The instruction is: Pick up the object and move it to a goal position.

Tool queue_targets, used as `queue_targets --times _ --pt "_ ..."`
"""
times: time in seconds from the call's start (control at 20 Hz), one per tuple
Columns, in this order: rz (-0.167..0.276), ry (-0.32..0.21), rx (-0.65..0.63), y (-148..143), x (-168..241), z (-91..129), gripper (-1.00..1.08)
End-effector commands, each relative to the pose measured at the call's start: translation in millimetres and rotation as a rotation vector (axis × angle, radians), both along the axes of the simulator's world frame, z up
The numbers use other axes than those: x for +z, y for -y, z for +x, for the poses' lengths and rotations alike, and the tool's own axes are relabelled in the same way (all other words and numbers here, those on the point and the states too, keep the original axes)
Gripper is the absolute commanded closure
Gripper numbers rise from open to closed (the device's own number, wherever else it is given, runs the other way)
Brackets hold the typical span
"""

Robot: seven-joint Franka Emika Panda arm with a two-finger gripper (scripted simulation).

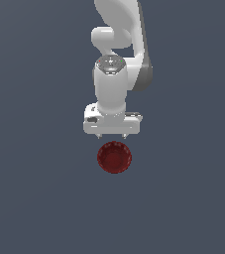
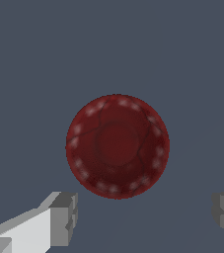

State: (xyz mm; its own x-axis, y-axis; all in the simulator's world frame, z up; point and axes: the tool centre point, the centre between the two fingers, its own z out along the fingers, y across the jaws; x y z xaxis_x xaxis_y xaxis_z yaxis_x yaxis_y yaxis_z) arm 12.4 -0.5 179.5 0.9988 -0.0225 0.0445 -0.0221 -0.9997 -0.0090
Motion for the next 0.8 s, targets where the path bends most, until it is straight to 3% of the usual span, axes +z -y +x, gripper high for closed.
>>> queue_targets --times 0.0,0.4,0.75 --pt "0.000 0.000 0.000 0.0 0.0 0.0 -0.20" --pt "-0.004 0.009 0.042 -11.0 5.3 3.5 -0.20" --pt "-0.050 0.036 0.077 -5.9 26.3 5.5 -0.20"
